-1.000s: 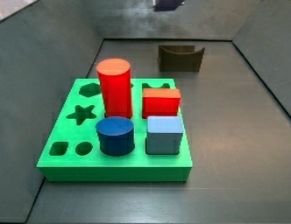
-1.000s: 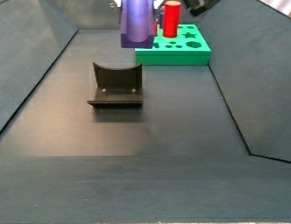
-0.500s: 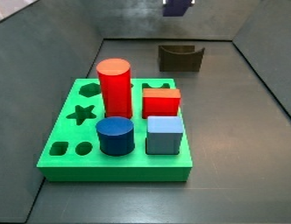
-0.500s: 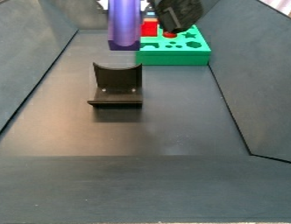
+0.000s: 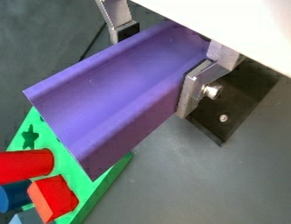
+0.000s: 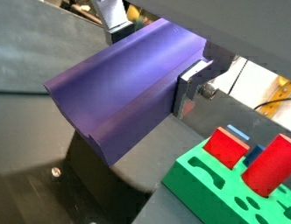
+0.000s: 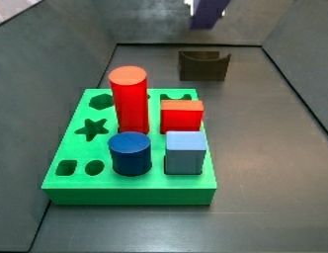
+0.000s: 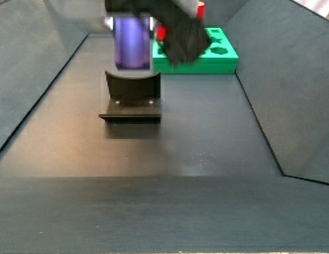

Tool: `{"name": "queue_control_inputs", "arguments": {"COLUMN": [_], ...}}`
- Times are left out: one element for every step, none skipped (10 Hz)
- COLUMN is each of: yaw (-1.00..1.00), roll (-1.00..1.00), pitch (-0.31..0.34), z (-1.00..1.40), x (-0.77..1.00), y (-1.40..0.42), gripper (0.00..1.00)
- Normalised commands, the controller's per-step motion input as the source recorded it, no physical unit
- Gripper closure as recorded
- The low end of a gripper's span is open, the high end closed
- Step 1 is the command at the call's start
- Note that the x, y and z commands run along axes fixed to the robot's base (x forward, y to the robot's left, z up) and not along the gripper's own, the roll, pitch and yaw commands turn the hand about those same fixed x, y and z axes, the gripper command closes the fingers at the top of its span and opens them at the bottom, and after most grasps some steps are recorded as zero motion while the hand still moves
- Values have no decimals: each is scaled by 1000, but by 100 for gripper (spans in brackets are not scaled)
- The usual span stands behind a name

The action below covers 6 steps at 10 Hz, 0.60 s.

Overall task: Pick up the arch object. Move up. Place the arch object on the fixture. Regrasp the arch object. Move to above the board. Insert the arch object.
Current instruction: Place the arch object on the fixture.

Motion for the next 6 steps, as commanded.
{"name": "queue_control_inputs", "arguments": {"yaw": [-167, -178, -188, -182, -177, -160], "roll": [-734, -570, -351, -239, -199, -174], "pitch": [153, 125, 86, 55, 36, 1], "z": [-1000, -1000, -1000, -1000, -1000, -832], "x": [156, 165, 171, 181, 185, 165], "y": [138, 142, 146, 136, 139, 122], "gripper": [100, 100, 100, 100, 100, 100]}}
